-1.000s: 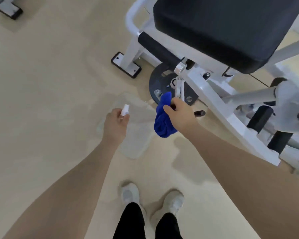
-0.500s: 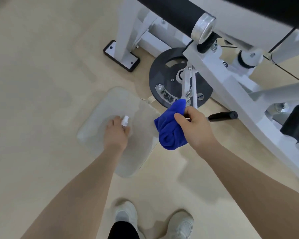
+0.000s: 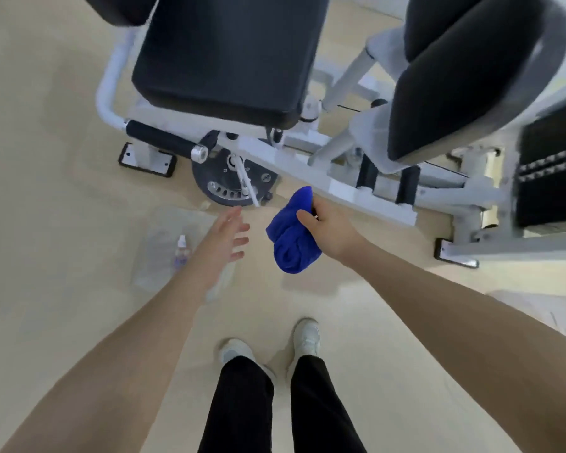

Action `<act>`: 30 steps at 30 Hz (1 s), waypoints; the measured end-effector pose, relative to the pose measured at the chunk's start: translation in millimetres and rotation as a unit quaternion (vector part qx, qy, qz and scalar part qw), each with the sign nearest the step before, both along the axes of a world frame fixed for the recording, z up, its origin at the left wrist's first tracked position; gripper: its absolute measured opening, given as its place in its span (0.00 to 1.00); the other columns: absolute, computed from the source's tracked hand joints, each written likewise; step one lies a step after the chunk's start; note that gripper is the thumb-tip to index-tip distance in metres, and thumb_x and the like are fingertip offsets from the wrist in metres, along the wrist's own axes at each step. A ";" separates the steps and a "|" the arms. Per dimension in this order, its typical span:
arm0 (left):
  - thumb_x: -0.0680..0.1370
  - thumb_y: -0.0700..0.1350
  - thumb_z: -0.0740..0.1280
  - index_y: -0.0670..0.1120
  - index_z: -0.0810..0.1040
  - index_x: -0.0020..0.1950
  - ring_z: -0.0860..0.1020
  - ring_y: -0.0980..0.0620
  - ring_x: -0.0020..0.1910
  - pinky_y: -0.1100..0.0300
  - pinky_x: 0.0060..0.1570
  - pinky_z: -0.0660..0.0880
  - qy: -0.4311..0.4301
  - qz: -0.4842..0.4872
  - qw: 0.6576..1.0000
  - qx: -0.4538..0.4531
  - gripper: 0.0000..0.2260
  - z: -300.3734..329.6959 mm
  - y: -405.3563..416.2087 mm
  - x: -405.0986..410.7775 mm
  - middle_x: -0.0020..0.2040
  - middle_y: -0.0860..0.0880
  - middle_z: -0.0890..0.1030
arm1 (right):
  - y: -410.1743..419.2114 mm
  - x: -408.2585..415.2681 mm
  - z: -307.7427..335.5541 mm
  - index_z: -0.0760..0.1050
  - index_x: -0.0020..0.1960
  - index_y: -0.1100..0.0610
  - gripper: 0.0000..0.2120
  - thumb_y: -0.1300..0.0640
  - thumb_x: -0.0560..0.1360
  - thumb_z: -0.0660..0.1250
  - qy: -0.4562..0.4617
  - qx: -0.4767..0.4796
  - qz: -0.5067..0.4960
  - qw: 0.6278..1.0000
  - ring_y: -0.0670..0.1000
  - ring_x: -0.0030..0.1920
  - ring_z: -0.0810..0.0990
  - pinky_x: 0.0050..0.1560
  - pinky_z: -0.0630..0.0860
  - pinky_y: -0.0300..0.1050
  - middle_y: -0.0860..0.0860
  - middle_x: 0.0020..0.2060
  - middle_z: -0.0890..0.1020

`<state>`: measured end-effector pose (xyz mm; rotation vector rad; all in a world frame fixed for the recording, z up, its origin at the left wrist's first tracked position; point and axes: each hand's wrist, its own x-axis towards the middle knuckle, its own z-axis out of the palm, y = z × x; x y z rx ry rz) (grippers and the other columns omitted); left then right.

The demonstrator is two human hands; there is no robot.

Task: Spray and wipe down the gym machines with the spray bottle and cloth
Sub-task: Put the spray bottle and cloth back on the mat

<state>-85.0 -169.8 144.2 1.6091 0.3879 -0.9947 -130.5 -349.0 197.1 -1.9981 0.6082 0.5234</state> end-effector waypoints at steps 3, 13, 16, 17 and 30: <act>0.77 0.64 0.55 0.62 0.72 0.62 0.76 0.47 0.59 0.47 0.61 0.71 0.048 -0.094 0.992 -0.074 0.17 56.6 -55.3 -29.2 0.62 0.52 0.76 | -37.5 -45.7 41.3 0.66 0.46 0.56 0.05 0.57 0.80 0.55 -0.010 -0.016 -0.051 0.999 0.55 0.43 0.73 0.47 0.73 0.51 0.56 0.42 0.76; 0.79 0.45 0.63 0.51 0.70 0.67 0.79 0.49 0.57 0.48 0.57 0.76 0.044 -0.273 0.944 -0.180 0.15 117.6 -255.7 -188.2 0.60 0.48 0.79 | -190.8 -233.3 106.8 0.72 0.57 0.59 0.10 0.59 0.76 0.62 -0.045 -0.017 -0.232 0.972 0.53 0.50 0.77 0.52 0.76 0.47 0.55 0.50 0.79; 0.77 0.43 0.65 0.53 0.71 0.64 0.79 0.46 0.56 0.46 0.55 0.77 0.035 -0.311 0.934 -0.172 0.16 122.5 -331.9 -260.8 0.59 0.46 0.79 | -256.1 -317.4 112.9 0.72 0.59 0.57 0.12 0.57 0.76 0.64 -0.048 -0.004 -0.301 0.952 0.52 0.53 0.77 0.55 0.76 0.48 0.52 0.50 0.79; 0.77 0.42 0.65 0.53 0.71 0.63 0.79 0.46 0.56 0.46 0.55 0.77 0.038 -0.318 0.932 -0.170 0.15 125.6 -356.3 -283.6 0.58 0.45 0.80 | -277.1 -344.4 111.9 0.72 0.59 0.56 0.12 0.57 0.76 0.64 -0.048 -0.002 -0.320 0.946 0.52 0.53 0.77 0.56 0.76 0.49 0.51 0.50 0.78; 0.78 0.49 0.64 0.53 0.49 0.77 0.65 0.48 0.71 0.52 0.71 0.60 0.105 -0.443 0.861 -0.225 0.32 176.9 -660.6 -530.1 0.74 0.50 0.63 | -527.3 -605.1 145.4 0.68 0.58 0.58 0.16 0.48 0.78 0.58 -0.142 -0.128 -0.632 0.751 0.50 0.48 0.73 0.44 0.71 0.41 0.50 0.49 0.74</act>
